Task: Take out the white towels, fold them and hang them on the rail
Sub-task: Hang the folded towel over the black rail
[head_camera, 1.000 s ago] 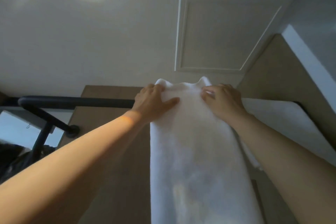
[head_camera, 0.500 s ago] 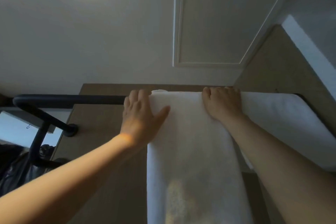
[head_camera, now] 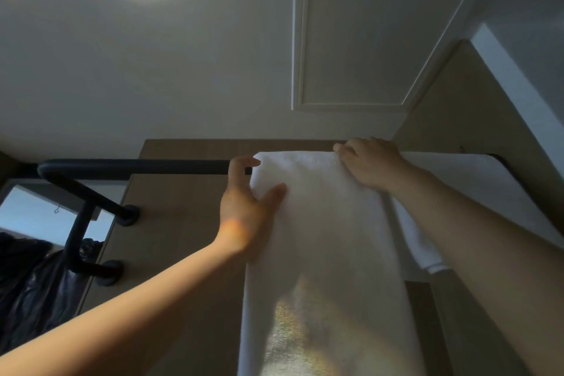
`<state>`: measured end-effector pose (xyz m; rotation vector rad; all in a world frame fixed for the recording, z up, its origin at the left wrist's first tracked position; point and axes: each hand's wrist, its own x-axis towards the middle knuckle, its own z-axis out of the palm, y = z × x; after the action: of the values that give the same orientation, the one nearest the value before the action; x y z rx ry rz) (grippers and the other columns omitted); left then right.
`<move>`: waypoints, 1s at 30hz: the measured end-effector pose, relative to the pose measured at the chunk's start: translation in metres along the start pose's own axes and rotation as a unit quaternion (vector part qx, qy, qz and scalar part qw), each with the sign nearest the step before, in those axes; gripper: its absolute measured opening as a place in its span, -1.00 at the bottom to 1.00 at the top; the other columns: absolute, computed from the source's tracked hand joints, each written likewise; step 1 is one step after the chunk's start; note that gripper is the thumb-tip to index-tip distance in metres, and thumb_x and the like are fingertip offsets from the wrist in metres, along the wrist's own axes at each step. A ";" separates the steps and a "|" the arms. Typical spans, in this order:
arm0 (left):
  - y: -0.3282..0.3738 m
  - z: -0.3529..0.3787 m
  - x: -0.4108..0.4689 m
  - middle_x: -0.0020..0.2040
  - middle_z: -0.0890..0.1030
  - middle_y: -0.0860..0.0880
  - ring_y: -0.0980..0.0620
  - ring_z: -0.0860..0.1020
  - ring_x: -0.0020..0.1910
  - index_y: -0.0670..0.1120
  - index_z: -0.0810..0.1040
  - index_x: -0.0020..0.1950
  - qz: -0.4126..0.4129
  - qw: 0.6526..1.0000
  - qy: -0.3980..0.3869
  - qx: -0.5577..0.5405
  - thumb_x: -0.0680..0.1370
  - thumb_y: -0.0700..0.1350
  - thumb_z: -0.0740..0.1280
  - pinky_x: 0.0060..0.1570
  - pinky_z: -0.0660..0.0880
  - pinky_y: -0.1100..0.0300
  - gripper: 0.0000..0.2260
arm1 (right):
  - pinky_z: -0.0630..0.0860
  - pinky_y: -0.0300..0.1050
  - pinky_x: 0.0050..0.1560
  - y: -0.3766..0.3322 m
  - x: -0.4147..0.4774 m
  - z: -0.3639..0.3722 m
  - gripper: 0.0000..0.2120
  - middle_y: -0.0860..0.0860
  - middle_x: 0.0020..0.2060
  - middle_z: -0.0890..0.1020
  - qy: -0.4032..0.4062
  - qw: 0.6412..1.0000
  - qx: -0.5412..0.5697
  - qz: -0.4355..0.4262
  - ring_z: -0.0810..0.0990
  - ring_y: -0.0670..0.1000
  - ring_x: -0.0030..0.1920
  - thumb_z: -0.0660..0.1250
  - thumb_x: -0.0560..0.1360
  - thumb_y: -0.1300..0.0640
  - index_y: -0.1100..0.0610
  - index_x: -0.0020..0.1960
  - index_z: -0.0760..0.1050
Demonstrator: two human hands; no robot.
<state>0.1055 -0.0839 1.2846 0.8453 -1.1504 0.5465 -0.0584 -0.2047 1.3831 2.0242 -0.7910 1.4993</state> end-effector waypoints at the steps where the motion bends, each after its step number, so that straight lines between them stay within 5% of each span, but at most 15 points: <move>1: 0.001 0.000 -0.001 0.01 0.51 0.17 0.17 0.54 -0.15 0.16 0.34 0.16 0.002 1.000 -0.002 0.000 0.50 -0.06 0.43 -0.43 0.42 0.42 -0.66 | 0.32 0.03 0.32 0.001 -0.009 -0.004 -0.53 0.21 0.25 0.53 0.019 0.999 0.014 -0.021 0.44 0.19 0.29 0.00 0.65 -0.11 0.17 0.29 0.47; 6: 0.005 -0.001 0.000 -0.05 0.52 0.19 0.17 0.54 -0.15 0.09 0.42 0.06 0.014 1.000 -0.001 0.003 0.50 -0.06 0.43 -0.35 0.45 0.32 -0.76 | 0.38 -0.08 -0.04 0.011 -0.084 -0.013 -0.72 0.06 0.04 0.56 0.165 0.974 0.155 0.007 0.51 0.10 0.05 0.14 0.59 -0.03 0.12 0.15 0.48; 10: 0.009 0.000 -0.001 -0.07 0.52 0.20 0.14 0.55 -0.14 0.06 0.45 0.03 0.010 1.000 -0.001 0.003 0.50 -0.06 0.43 -0.27 0.49 0.24 -0.80 | 0.42 -0.11 -0.27 0.017 -0.102 -0.011 -0.58 0.02 -0.32 0.58 -0.013 0.961 0.248 0.119 0.55 0.03 -0.29 0.12 0.59 -0.14 0.17 -0.21 0.45; 13: 0.011 0.000 0.000 -0.06 0.51 0.19 0.14 0.54 -0.12 0.05 0.46 0.05 0.003 1.000 0.001 0.002 0.50 -0.05 0.43 -0.26 0.48 0.25 -0.79 | 0.50 -0.14 -0.25 0.017 -0.098 -0.009 -0.50 0.07 -0.34 0.64 -0.086 0.906 0.378 0.168 0.62 0.04 -0.30 0.14 0.60 -0.16 0.25 -0.10 0.58; 16: 0.012 -0.001 0.001 -0.05 0.51 0.18 0.16 0.54 -0.12 0.07 0.47 0.07 -0.003 1.000 0.000 -0.002 0.50 -0.02 0.43 -0.29 0.43 0.28 -0.79 | 0.58 -0.11 -0.14 0.019 -0.092 -0.008 -0.51 0.17 -0.13 0.71 -0.140 0.858 0.453 0.196 0.70 0.13 -0.12 0.16 0.61 -0.18 0.21 0.01 0.63; 21: 0.009 -0.007 0.002 -0.04 0.51 0.17 0.19 0.52 -0.11 0.09 0.47 0.06 -0.005 1.000 -0.002 0.014 0.50 -0.01 0.43 -0.27 0.43 0.29 -0.80 | 0.50 -0.15 -0.24 0.018 -0.087 -0.009 -0.66 0.14 -0.16 0.72 -0.081 0.853 0.476 0.199 0.67 0.11 -0.18 0.31 0.56 -0.08 0.20 -0.05 0.64; 25: 0.010 -0.009 0.015 -0.04 0.49 0.16 0.25 0.48 -0.13 0.07 0.49 0.03 0.020 0.999 0.005 0.029 0.48 -0.02 0.45 -0.30 0.40 0.35 -0.80 | 0.55 -0.04 -0.14 0.016 -0.077 -0.012 -0.66 0.15 -0.22 0.69 0.049 0.891 0.432 0.127 0.66 0.14 -0.21 0.35 0.54 -0.04 0.26 -0.06 0.62; 28: 0.017 -0.005 0.037 -0.07 0.50 0.12 0.20 0.46 -0.19 0.02 0.52 0.03 0.065 0.996 0.024 0.061 0.47 -0.02 0.46 -0.38 0.34 0.45 -0.80 | 0.28 -0.10 -0.37 0.013 -0.058 -0.017 -0.57 0.00 -0.51 0.43 0.140 0.928 0.331 0.097 0.42 0.03 -0.42 0.34 0.54 -0.05 0.24 -0.35 0.44; 30: 0.023 0.000 0.056 -0.02 0.49 0.05 0.07 0.47 -0.11 -0.02 0.54 0.08 0.067 0.993 0.031 0.096 0.48 0.00 0.46 -0.25 0.34 0.33 -0.76 | 0.19 -0.06 -0.39 0.013 -0.038 -0.017 -0.51 -0.01 -0.54 0.32 0.151 0.941 0.287 0.102 0.36 0.06 -0.42 0.33 0.56 -0.05 0.17 -0.43 0.28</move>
<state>0.1072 -0.0724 1.3441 0.9126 -1.1159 0.7982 -0.0872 -0.1960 1.3514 2.0539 -0.4789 2.3062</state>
